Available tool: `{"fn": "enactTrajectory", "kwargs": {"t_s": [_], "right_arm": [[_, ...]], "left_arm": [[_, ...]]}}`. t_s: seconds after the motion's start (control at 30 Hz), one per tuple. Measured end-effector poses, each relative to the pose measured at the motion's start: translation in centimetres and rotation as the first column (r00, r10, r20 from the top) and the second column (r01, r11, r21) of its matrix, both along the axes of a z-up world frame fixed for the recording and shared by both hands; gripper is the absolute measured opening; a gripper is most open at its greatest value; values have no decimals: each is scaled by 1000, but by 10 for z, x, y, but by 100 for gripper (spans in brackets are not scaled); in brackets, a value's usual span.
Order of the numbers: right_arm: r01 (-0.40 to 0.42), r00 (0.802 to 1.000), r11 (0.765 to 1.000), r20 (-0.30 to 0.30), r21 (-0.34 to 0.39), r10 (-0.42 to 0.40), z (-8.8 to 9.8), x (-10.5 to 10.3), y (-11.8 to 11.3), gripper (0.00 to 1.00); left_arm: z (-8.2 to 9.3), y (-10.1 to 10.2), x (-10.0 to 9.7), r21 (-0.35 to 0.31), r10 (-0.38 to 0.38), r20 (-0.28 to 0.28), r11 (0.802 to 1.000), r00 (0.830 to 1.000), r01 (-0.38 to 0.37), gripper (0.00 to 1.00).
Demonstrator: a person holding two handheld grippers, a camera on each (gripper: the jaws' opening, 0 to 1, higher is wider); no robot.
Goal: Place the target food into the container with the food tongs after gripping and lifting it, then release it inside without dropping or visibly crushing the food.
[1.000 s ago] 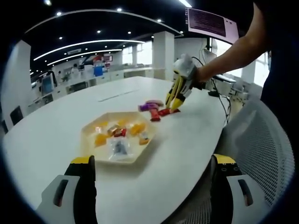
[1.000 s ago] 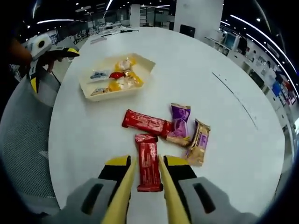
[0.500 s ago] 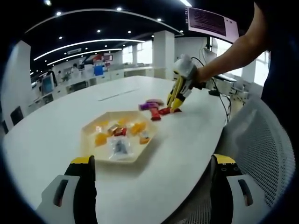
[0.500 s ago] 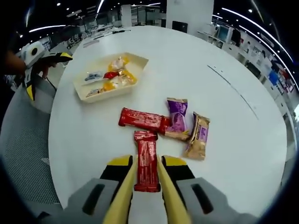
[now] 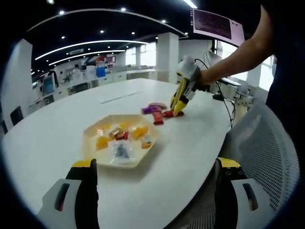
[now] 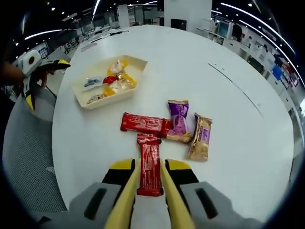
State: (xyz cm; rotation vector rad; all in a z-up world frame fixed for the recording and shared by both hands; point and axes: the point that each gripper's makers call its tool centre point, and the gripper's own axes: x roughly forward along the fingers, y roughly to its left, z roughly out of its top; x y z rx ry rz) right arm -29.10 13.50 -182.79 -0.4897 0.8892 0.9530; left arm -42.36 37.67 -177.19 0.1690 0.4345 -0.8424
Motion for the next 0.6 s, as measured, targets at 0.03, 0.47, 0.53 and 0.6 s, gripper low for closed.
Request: {"fn": "enactTrajectory", "kwargs": {"t_s": [0.03, 0.47, 0.53, 0.6], "right_arm": [[0, 1000, 1000, 0, -1, 0, 1, 0, 0, 23], [13, 1000, 1000, 15, -15, -13, 32, 10, -7, 23], [12, 1000, 1000, 22, -18, -12, 35, 9, -7, 23], [13, 1000, 1000, 26, -17, -12, 37, 8, -5, 23]], "left_arm": [[0, 0, 0, 0, 0, 1, 1000, 1000, 0, 99], [5, -3, -1, -33, -7, 5, 999, 1000, 7, 99], [6, -3, -1, -43, -7, 9, 999, 1000, 7, 99], [8, -4, -1, -57, -14, 16, 998, 1000, 15, 99]]}}
